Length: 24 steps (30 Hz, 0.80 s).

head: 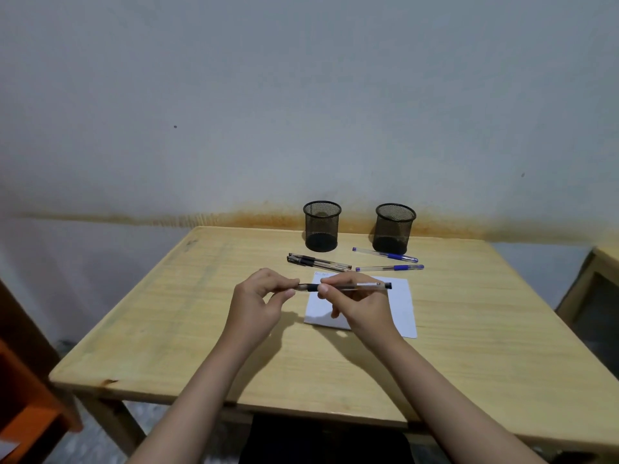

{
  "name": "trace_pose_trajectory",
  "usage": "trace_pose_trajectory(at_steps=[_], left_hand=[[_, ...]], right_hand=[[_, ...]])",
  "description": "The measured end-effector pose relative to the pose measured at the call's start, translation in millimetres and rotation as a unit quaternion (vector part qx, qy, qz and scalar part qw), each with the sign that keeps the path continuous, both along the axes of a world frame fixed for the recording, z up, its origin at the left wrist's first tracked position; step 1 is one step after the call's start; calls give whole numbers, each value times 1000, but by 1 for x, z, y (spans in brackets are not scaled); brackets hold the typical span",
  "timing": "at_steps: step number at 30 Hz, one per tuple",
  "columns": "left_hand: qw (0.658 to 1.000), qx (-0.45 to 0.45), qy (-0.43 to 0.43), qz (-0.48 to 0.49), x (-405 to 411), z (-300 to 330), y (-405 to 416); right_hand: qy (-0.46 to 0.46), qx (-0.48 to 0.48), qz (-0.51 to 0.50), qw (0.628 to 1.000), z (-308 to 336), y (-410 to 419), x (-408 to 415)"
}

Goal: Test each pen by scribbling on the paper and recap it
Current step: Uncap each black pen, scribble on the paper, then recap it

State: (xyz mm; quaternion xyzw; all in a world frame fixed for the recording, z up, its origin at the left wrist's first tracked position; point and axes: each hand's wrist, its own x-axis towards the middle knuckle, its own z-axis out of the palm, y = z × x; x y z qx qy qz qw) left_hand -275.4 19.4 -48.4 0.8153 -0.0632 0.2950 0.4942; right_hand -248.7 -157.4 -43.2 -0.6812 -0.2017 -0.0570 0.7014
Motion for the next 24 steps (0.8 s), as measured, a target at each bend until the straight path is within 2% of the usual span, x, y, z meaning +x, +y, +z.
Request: trace_pose_trajectory(at_steps=[6, 9, 11, 13, 15, 18, 21, 24], left_hand=[[999, -28, 1, -19, 6, -3, -4], [999, -36, 0, -32, 10, -1, -4], [998, -40, 1, -46, 14, 0, 2], [997, -39, 13, -60, 20, 3, 8], [997, -36, 29, -69, 26, 6, 14], [995, -25, 52, -79, 32, 7, 20], [993, -31, 78, -81, 37, 4, 29], [995, -28, 95, -26, 37, 1, 42]], right_hand=[[19, 59, -5, 998, 0, 1, -3], [18, 31, -1, 999, 4, -2, -3], [18, -1, 43, 999, 7, -6, 0], [22, -17, 132, 991, 8, -9, 5], [54, -28, 191, 980, 8, -9, 11], [143, -17, 210, 967, 7, -3, 20], [186, -43, 192, 963, 7, 12, 26], [226, -60, 159, 959, 6, 31, 32]])
